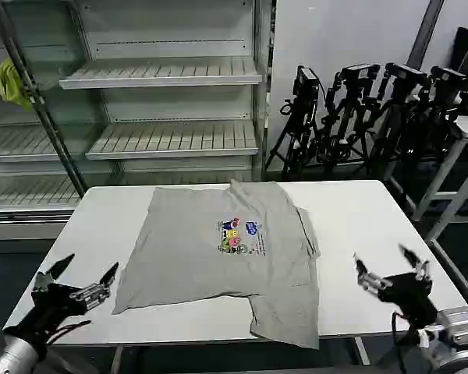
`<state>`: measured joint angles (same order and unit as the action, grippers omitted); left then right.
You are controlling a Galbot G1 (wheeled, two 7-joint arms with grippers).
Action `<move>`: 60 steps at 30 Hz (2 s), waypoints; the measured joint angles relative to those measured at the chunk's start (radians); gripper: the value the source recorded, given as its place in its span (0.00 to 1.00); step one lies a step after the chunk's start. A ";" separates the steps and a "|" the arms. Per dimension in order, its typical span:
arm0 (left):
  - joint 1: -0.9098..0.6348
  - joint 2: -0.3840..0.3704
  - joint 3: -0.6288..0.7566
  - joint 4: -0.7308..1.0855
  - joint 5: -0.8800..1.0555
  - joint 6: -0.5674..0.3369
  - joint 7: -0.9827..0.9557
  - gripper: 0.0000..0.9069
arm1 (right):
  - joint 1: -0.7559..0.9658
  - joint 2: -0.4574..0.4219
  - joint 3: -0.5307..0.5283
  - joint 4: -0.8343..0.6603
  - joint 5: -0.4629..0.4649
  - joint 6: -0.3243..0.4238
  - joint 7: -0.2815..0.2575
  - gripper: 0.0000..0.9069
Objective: Fold and organize the clothes.
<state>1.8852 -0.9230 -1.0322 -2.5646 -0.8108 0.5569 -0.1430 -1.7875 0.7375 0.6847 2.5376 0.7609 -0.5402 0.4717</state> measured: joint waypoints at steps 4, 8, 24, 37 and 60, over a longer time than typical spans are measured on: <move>0.006 0.013 0.038 0.006 -0.027 0.006 -0.009 1.00 | 0.008 -0.009 -0.060 -0.011 0.013 -0.010 0.011 1.00; 0.004 0.026 0.074 0.008 -0.046 0.010 -0.008 1.00 | 0.023 -0.009 -0.116 -0.016 0.023 -0.018 0.018 1.00; -0.081 0.073 0.208 0.198 -0.071 0.017 0.010 1.00 | -0.005 0.022 -0.208 -0.006 0.026 -0.030 0.045 1.00; -0.185 0.094 0.288 0.344 -0.054 0.018 0.031 1.00 | -0.014 0.057 -0.241 -0.024 0.005 -0.028 0.045 1.00; -0.220 0.097 0.324 0.431 0.003 0.015 0.055 0.51 | 0.021 0.098 -0.342 -0.086 -0.057 -0.013 0.020 0.34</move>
<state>1.6651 -0.8264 -0.7077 -2.1337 -0.8080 0.5719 -0.0875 -1.7668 0.8359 0.3426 2.4520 0.7040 -0.5537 0.4917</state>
